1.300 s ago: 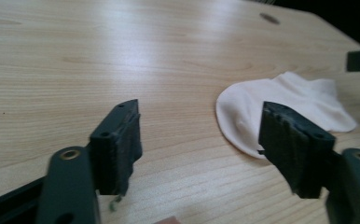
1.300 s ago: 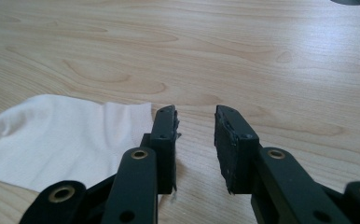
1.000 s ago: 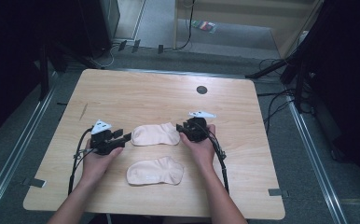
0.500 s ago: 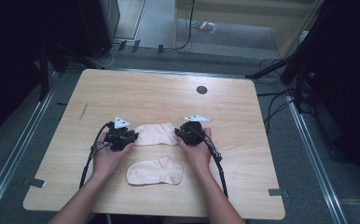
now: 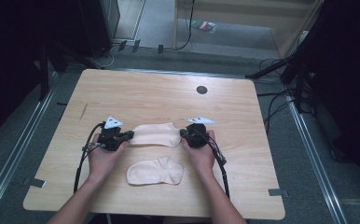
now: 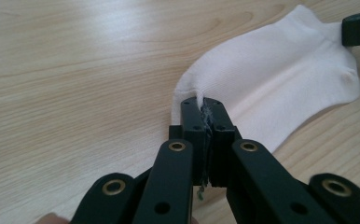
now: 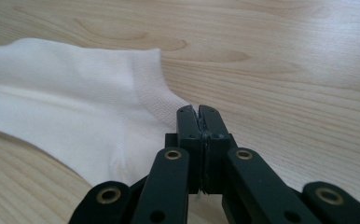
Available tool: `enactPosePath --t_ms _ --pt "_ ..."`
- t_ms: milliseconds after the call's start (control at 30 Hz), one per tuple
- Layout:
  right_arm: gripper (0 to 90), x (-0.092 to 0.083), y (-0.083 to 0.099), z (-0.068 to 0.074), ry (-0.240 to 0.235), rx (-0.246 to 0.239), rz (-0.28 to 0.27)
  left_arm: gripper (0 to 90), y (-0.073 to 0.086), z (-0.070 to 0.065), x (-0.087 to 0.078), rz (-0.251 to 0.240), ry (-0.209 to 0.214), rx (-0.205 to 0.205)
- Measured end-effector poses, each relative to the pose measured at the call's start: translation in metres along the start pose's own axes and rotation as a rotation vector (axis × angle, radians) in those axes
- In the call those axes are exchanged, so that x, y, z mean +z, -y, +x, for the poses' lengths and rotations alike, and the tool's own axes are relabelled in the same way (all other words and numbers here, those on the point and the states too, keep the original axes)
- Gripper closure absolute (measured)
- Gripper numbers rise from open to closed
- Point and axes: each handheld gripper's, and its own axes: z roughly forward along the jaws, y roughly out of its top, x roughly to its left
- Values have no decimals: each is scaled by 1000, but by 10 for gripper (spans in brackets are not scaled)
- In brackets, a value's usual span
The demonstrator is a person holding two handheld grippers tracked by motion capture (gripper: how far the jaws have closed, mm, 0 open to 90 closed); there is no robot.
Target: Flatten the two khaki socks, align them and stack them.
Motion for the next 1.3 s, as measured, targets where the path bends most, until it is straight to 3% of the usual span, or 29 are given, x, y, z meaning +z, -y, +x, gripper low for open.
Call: enactPosePath --t_ms 133,333,600,800,933,1300 --pt "900 -14 -1 0 -1 5 -19 900 3 1 -14 -34 3 11" --pt "900 -33 -2 5 -20 2 -36 900 10 -1 -34 -80 45 19" --pt "900 -62 6 21 -65 -5 -59 900 15 -25 -65 -129 105 60" --pt "900 -80 14 26 -97 -4 -51 900 24 -34 -77 -125 128 76" --pt "900 -86 24 30 -109 -7 -36 900 39 -40 -79 -87 144 70" --pt "899 -99 46 35 -133 -10 10 900 52 -53 -90 -40 138 119"
